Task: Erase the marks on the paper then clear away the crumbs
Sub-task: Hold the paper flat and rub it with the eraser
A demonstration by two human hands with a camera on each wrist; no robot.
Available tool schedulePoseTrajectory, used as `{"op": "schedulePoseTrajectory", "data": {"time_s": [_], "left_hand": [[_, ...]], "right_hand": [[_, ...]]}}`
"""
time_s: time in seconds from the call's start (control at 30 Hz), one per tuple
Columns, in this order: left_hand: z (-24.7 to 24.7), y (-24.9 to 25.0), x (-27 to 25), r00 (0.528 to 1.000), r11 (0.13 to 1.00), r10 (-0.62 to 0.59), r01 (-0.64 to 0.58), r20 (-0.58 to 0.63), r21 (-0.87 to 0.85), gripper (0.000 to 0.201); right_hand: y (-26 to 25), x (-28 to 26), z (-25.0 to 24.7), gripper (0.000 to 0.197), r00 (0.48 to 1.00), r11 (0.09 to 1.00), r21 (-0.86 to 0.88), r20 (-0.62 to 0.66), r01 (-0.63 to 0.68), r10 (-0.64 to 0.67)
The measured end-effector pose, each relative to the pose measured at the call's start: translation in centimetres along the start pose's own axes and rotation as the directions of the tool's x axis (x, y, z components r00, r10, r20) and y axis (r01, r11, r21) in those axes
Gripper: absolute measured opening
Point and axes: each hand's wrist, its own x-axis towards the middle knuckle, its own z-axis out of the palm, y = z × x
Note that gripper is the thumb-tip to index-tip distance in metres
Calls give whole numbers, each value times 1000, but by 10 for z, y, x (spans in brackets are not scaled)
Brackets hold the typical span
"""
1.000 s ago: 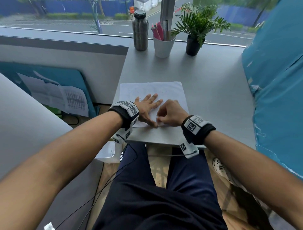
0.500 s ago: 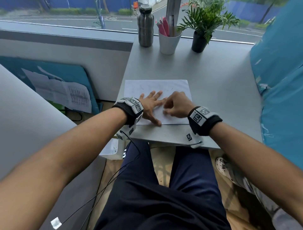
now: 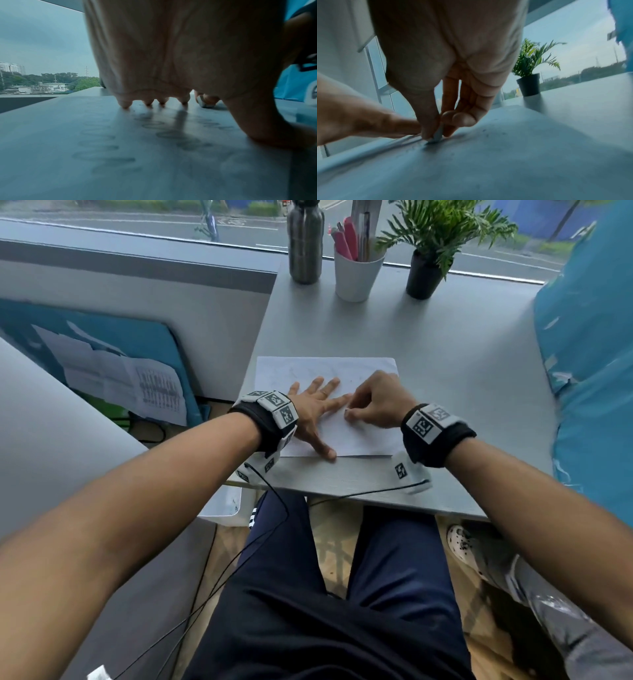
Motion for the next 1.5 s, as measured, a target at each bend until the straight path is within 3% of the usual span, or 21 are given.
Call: {"op": "schedulePoseTrajectory", "data": {"time_s": [0.13,0.3,0.43,0.57,0.7,0.73,0.83,1.0,1.13,1.27,1.4,1.5], "left_hand": [[1,-3,2,1000,1000,3,-3,2,-1,136],[1,-1,3,1000,1000,-8,7,17,30,137],[0,-3,2,1000,1000,3,-4,25,22,137],[-1,-1,3,999,1000,-2,1,33,26,138],[0,-2,3,999,1000,-8,8,33,24,138],[-1,-2,2,999,1000,-8,7,35,25,138],[-1,0,1,1000,1000,-7,7,31,1,139],[-1,-4,2,1000,1000,-13,13,10,-5,144],[-3,-1,1,999,999,-34,34,-2,-23,143],[-3,-3,4,998,998,-58,58,5,-16,147],[-6,2,3,997,997,-76,76,12,-18,149],[-7,2,2,996,997,-83,83,16,-11,151]], "right_hand": [[-12,-13,15,8,979,993,-9,171,119,-116],[2,4,0,9,1000,999,24,-17,22,-21],[-14,-17,16,7,981,990,42,134,138,-143],[3,-3,3,10,1000,996,89,-16,19,-18],[-9,-25,15,6,969,986,52,187,156,-163],[-4,-22,12,6,974,991,53,185,126,-134],[12,-8,2,8,1000,996,91,6,14,-14],[-7,-17,13,5,971,986,40,174,159,-164],[7,5,1,8,999,997,68,-39,30,-27],[-6,-10,15,5,977,988,49,152,144,-150],[9,15,-3,10,999,996,83,-39,13,-10],[-6,0,11,8,985,991,30,110,130,-132]]}}
